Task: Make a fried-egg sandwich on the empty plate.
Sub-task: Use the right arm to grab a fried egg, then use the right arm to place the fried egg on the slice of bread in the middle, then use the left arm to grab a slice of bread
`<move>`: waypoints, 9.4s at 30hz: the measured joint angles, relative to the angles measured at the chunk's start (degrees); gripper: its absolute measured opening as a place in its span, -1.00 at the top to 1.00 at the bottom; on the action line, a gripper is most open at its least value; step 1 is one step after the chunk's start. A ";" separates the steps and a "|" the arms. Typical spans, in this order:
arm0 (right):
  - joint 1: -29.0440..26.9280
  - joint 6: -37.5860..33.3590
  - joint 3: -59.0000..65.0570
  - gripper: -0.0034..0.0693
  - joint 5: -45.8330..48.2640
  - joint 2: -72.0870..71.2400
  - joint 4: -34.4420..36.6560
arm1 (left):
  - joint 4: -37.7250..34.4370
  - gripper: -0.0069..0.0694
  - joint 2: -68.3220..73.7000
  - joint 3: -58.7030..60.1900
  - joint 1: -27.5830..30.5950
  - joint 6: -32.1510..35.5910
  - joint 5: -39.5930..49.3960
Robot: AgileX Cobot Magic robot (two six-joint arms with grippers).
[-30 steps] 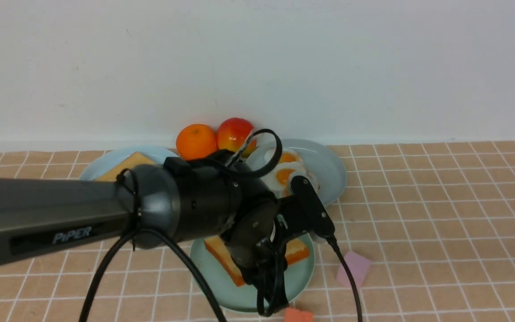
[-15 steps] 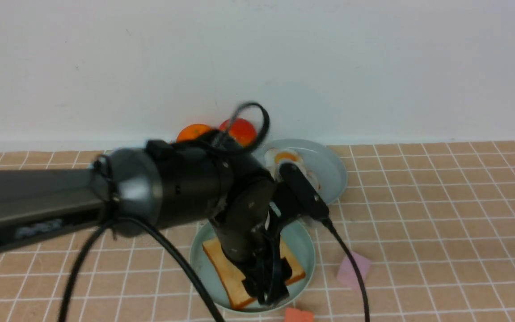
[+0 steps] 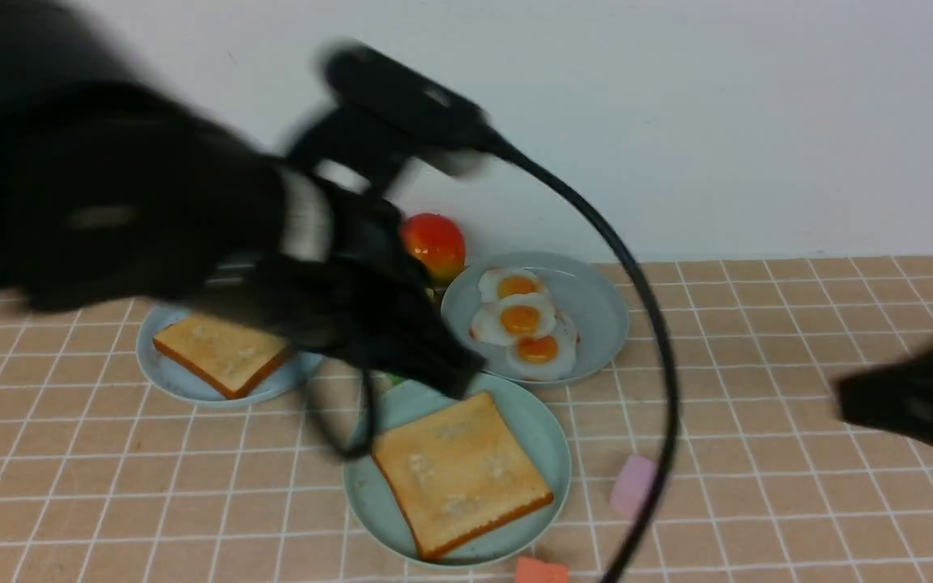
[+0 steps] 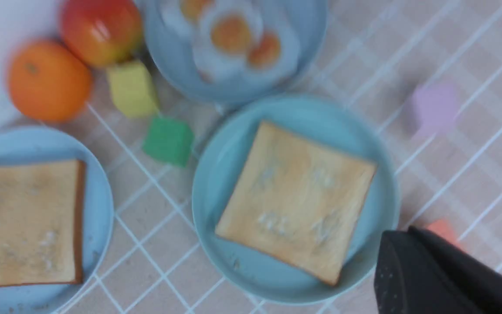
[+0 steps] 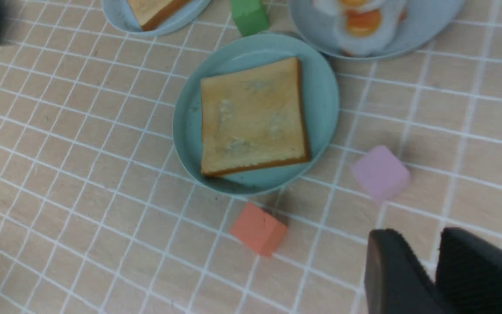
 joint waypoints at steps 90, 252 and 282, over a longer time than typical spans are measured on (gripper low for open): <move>3.60 -3.13 -66.47 0.83 5.44 75.06 2.11 | 1.34 0.81 -38.91 35.94 0.00 -17.37 -28.98; 16.03 22.61 -17.24 0.93 13.60 3.30 -22.45 | 1.84 0.85 -3.04 18.11 11.02 -15.43 -9.48; 16.03 25.32 -5.38 0.87 15.13 -15.87 -21.53 | -8.17 -0.17 42.75 -6.94 33.69 28.80 -20.60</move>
